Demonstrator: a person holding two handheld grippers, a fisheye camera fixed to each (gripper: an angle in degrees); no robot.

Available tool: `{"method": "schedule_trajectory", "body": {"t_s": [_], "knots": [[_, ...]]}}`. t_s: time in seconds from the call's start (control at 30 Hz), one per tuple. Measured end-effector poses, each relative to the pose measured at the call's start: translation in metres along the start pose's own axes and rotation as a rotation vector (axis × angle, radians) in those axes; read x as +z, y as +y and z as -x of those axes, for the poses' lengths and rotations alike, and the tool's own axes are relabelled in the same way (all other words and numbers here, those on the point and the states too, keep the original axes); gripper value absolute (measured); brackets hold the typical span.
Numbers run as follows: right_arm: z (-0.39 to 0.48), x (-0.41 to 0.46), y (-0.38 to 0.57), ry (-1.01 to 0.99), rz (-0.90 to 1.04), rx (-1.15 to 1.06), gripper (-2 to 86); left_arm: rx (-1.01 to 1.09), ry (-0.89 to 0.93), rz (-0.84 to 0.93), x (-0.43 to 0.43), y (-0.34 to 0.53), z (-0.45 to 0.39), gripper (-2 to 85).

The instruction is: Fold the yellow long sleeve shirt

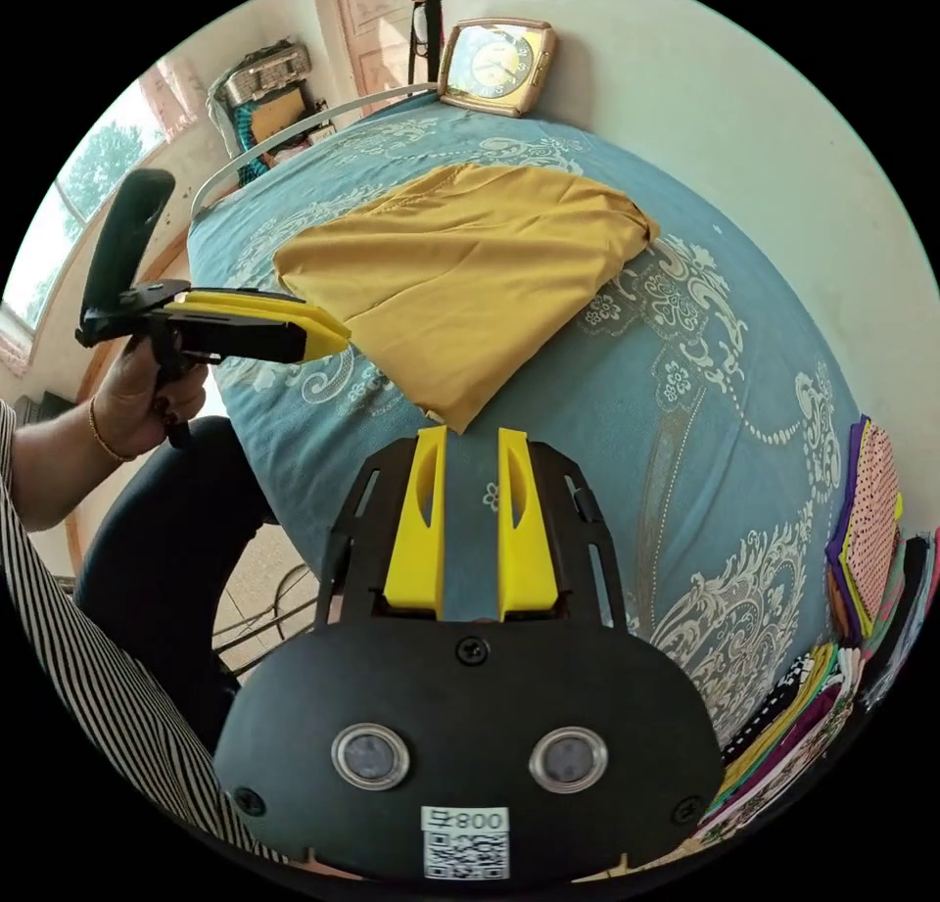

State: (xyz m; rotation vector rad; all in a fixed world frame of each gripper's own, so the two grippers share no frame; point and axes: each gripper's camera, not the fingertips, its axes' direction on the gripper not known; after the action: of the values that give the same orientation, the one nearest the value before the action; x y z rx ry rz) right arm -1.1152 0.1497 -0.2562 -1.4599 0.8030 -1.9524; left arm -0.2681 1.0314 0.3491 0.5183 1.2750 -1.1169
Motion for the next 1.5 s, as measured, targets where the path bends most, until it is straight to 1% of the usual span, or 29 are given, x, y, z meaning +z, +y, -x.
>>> {"method": "schedule_trajectory", "body": {"t_s": [0.07,0.2,0.27,0.53,0.63,0.7,0.73,0.77,0.83,0.93,1.0,1.07,1.1,1.17,1.27,1.3,1.4,1.47,1.5], "knots": [[0.025,0.004,0.001,0.051,-0.018,-0.080,8.6,-0.025,0.005,-0.002,0.009,-0.004,-0.015,3.9],[0.048,0.010,0.004,0.099,-0.025,-0.136,6.4,-0.060,0.004,0.000,0.022,-0.009,-0.037,3.5],[0.053,0.004,0.012,0.117,-0.057,-0.122,2.8,-0.070,0.002,0.011,0.032,-0.013,-0.053,3.2],[0.063,-0.012,0.042,0.157,-0.096,-0.077,1.2,0.023,-0.027,0.014,0.064,-0.043,-0.117,2.3],[0.061,-0.002,0.053,0.163,-0.067,-0.046,1.2,0.059,-0.095,0.030,0.087,-0.056,-0.136,1.6],[0.060,0.011,0.057,0.152,-0.045,-0.046,1.2,0.058,-0.180,0.088,0.107,-0.061,-0.141,1.2],[0.060,0.019,0.059,0.152,-0.027,-0.050,1.2,0.039,-0.225,0.144,0.122,-0.063,-0.143,1.1],[0.061,0.028,0.061,0.155,-0.003,-0.056,1.2,0.025,-0.220,0.178,0.132,-0.062,-0.146,1.0],[0.062,0.036,0.067,0.175,0.004,-0.066,1.2,0.005,-0.184,0.146,0.133,-0.060,-0.153,1.2],[0.054,0.040,0.077,0.144,-0.006,-0.034,1.2,-0.006,-0.131,0.102,0.130,-0.056,-0.173,2.0],[0.044,0.040,0.084,0.104,-0.024,0.009,1.1,0.042,-0.093,0.078,0.130,-0.056,-0.194,3.4],[0.027,0.041,0.094,0.039,-0.053,0.085,1.1,0.151,-0.081,0.082,0.138,-0.057,-0.230,5.9],[0.023,0.043,0.096,0.021,-0.057,0.104,1.1,0.182,-0.094,0.092,0.142,-0.057,-0.240,6.7],[0.005,0.050,0.107,-0.062,-0.056,0.179,1.1,0.300,-0.176,0.131,0.156,-0.059,-0.276,9.2],[-0.016,0.055,0.120,-0.145,-0.071,0.245,1.1,0.455,-0.285,0.177,0.175,-0.054,-0.316,10.8],[-0.020,0.056,0.122,-0.159,-0.075,0.253,1.1,0.479,-0.308,0.185,0.179,-0.053,-0.322,11.0],[-0.038,0.061,0.128,-0.226,-0.079,0.284,1.1,0.563,-0.451,0.203,0.193,-0.044,-0.349,8.6],[-0.051,0.069,0.132,-0.267,-0.078,0.299,1.2,0.585,-0.582,0.193,0.199,-0.038,-0.361,4.3],[-0.054,0.070,0.133,-0.280,-0.081,0.302,1.2,0.587,-0.591,0.191,0.199,-0.037,-0.363,3.9]]}}
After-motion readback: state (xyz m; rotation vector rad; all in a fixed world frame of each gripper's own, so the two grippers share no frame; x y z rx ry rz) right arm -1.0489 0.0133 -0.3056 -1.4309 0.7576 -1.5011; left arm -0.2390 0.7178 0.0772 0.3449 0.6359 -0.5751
